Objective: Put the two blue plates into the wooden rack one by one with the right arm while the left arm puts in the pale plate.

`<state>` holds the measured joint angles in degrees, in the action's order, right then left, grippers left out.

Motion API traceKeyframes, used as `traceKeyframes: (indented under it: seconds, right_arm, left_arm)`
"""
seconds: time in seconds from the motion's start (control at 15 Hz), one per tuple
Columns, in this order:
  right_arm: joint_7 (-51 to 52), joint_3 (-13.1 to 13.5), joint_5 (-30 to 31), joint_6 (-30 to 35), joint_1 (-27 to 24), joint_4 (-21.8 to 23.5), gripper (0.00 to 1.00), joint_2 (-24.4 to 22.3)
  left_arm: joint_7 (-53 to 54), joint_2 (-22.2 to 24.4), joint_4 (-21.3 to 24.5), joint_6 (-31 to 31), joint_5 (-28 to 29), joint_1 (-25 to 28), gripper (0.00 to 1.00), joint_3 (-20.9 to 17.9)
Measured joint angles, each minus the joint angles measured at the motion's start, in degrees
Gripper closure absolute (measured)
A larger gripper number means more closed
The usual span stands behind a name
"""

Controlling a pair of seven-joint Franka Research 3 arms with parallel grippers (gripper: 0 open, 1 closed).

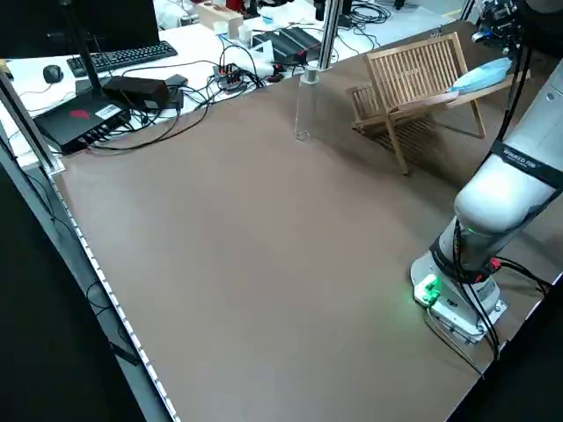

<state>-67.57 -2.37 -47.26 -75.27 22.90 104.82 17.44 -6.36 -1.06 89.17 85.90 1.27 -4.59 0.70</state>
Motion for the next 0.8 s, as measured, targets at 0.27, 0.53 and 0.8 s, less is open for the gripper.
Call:
traceKeyframes:
  seconds: [0.27,0.53,0.8]
  right_arm:
    - [0.0,0.0,-1.3,0.0,0.4,-0.2,0.86,0.0]
    - [0.0,0.0,-2.2,0.0,1.3,-1.1,0.84,0.0]
    - [2.5,1.3,2.0,0.0,-2.0,-7.1,0.78,-0.1]
  left_arm:
    - [0.0,0.0,0.0,0.0,0.0,0.0,0.0,0.0]
    - [0.0,0.0,0.0,0.0,0.0,0.0,0.0,0.0]
    - [0.0,0.0,0.0,0.0,0.0,0.0,0.0,0.0]
